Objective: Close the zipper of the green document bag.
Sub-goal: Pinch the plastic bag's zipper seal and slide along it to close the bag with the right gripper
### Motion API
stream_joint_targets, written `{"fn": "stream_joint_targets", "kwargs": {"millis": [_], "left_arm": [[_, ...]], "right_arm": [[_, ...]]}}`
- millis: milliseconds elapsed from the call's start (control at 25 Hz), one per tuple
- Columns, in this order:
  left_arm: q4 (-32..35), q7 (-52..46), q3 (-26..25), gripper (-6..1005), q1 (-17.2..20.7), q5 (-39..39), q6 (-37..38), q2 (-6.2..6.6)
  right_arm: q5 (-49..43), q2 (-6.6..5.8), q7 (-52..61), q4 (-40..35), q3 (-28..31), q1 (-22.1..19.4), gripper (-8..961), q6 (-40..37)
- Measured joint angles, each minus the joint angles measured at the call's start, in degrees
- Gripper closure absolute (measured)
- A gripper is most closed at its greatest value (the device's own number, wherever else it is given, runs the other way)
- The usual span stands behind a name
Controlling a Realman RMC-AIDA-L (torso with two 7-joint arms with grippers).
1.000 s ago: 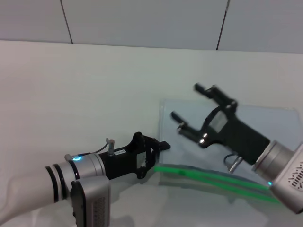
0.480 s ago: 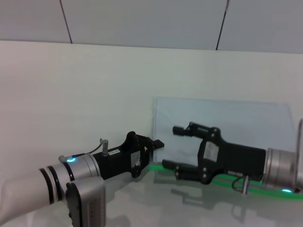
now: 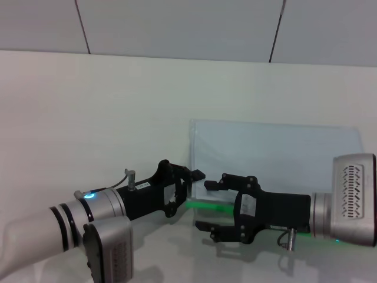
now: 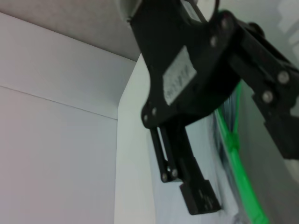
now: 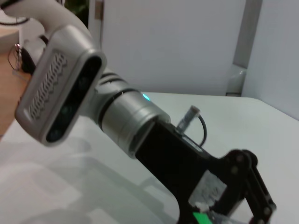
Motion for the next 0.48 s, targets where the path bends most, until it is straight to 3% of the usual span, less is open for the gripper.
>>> {"fn": "stream_joint_targets", "kwargs": {"millis": [240, 480], "left_arm": [[-0.03, 0.02, -0.41, 948, 0.05, 0.04, 0.02, 0.0], [-0.12, 0.08, -0.43, 948, 0.19, 0.06, 0.05, 0.05]], "right_arm": [[0.2, 0.12, -6.78, 0.67, 1.29, -1.39, 157, 1.05], [0.25, -0.03, -16.48, 2.78, 3.91, -4.15, 295, 0.56]]}}
